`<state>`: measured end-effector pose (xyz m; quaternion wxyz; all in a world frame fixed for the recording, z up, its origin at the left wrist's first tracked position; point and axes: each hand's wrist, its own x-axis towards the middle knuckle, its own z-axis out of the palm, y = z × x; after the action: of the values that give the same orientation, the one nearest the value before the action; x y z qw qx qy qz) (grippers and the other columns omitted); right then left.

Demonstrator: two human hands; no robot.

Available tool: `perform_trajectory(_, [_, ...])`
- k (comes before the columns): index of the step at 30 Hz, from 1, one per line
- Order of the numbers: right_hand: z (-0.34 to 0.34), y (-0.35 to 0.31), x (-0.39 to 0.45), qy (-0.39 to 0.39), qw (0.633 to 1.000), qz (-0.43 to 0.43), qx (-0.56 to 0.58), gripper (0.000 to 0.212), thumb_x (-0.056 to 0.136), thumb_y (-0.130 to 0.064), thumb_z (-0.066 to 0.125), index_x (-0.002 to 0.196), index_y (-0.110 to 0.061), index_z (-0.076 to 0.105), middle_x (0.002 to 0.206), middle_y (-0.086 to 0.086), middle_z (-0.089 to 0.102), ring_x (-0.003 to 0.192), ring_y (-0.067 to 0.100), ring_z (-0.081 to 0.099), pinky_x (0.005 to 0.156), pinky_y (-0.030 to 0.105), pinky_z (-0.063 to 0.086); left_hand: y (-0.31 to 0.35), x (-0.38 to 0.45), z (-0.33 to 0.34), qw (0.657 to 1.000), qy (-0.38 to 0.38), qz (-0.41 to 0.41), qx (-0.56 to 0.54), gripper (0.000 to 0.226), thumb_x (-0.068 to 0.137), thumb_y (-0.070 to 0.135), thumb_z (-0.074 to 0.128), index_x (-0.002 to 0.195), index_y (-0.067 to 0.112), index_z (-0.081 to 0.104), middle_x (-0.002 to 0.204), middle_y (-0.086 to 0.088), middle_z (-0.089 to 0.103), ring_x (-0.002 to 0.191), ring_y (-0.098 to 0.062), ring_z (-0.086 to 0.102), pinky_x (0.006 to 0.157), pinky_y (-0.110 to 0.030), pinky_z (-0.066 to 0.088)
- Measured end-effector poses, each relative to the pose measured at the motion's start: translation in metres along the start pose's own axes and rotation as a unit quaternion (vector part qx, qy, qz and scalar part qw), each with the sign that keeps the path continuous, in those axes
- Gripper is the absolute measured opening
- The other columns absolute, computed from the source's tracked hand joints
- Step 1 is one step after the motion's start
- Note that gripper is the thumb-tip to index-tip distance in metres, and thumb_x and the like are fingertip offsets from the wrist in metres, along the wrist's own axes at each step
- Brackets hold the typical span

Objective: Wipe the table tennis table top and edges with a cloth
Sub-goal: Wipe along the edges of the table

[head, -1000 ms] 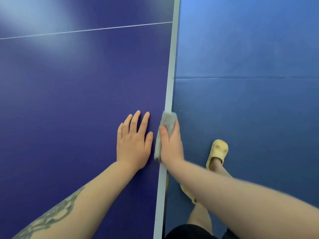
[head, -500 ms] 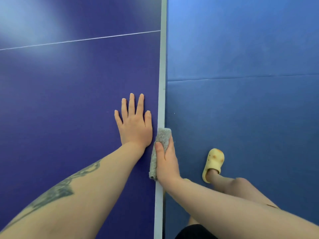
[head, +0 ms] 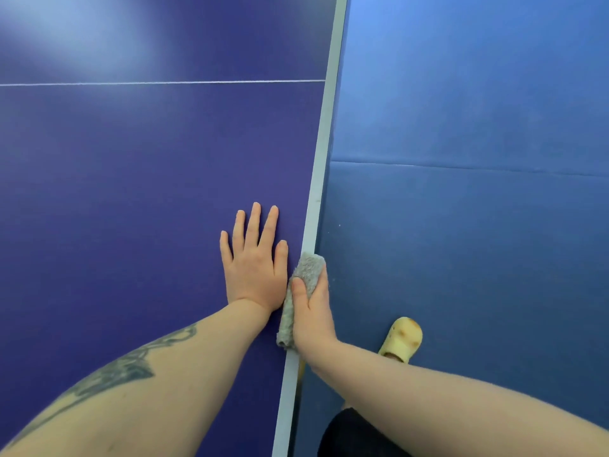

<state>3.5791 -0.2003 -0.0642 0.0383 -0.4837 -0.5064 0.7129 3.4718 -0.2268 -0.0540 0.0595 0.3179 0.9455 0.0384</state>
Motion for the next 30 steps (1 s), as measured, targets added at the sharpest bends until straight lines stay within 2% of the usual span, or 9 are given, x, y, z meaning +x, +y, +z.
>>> perform_trajectory(2, [-0.003,-0.017,0.024,-0.004,1.0,-0.014,0.009,0.066,0.104,-0.042,0.041,0.159,-0.03,0.007,0.16,-0.009,0.026,0.142,0.01,0.033,0.115,0.032,0.031,0.001,0.0,0.0,1.0,0.002,-0.002,-0.004,0.059,0.097,0.045,0.016,0.154,0.033,0.019,0.162,0.002,0.017,0.15,-0.021,0.009,0.121,-0.049,0.009])
perform_trajectory(7, [-0.008,-0.073,0.088,0.015,0.999,-0.034,0.034,0.063,0.105,-0.042,0.039,0.158,-0.028,0.01,0.156,-0.007,0.034,0.126,0.011,0.044,0.096,0.026,0.036,0.0,0.002,-0.001,1.0,0.001,0.001,-0.001,0.058,0.098,0.045,0.015,0.154,0.033,0.019,0.163,0.003,0.016,0.151,-0.02,0.008,0.121,-0.049,0.009])
perform_trajectory(12, [0.001,-0.039,0.059,0.035,0.998,-0.042,-0.002,0.064,0.103,-0.043,0.04,0.158,-0.031,0.009,0.16,-0.009,0.027,0.144,0.013,0.032,0.117,0.04,0.03,-0.001,0.001,0.002,1.0,-0.001,0.0,-0.003,0.057,0.099,0.044,0.02,0.154,0.032,0.021,0.162,0.002,0.018,0.15,-0.02,0.01,0.121,-0.05,0.011])
perform_trajectory(14, [-0.001,-0.035,0.061,0.015,0.998,-0.053,-0.004,0.066,0.103,-0.042,0.041,0.158,-0.031,0.006,0.161,-0.009,0.024,0.145,0.012,0.029,0.118,0.042,0.03,-0.002,0.003,0.002,1.0,-0.004,0.001,0.0,0.056,0.099,0.043,0.021,0.154,0.031,0.021,0.162,0.002,0.019,0.15,-0.021,0.011,0.12,-0.05,0.012])
perform_trajectory(20, [-0.01,-0.088,0.113,0.02,0.998,-0.054,0.0,0.063,0.105,-0.04,0.039,0.159,-0.029,0.008,0.16,-0.007,0.026,0.141,0.015,0.034,0.114,0.032,0.029,-0.002,0.003,-0.001,1.0,-0.01,0.003,0.006,0.057,0.099,0.043,0.021,0.154,0.03,0.021,0.162,0.002,0.019,0.15,-0.021,0.011,0.12,-0.052,0.013])
perform_trajectory(26, [-0.003,-0.045,0.058,0.004,0.999,-0.031,0.019,0.064,0.104,-0.04,0.041,0.158,-0.033,0.007,0.159,-0.012,0.027,0.143,0.008,0.031,0.118,0.035,0.028,-0.003,0.003,0.0,1.0,-0.014,0.004,0.009,0.056,0.099,0.041,0.024,0.154,0.03,0.022,0.162,0.001,0.019,0.15,-0.022,0.013,0.119,-0.052,0.014])
perform_trajectory(30, [-0.002,-0.066,0.089,0.029,0.999,-0.036,0.009,0.062,0.104,-0.039,0.041,0.158,-0.029,0.011,0.159,-0.009,0.028,0.143,0.011,0.031,0.115,0.029,0.027,-0.003,0.005,-0.001,1.0,-0.021,0.005,0.011,0.056,0.099,0.041,0.023,0.154,0.029,0.022,0.162,0.001,0.019,0.15,-0.022,0.012,0.119,-0.052,0.015])
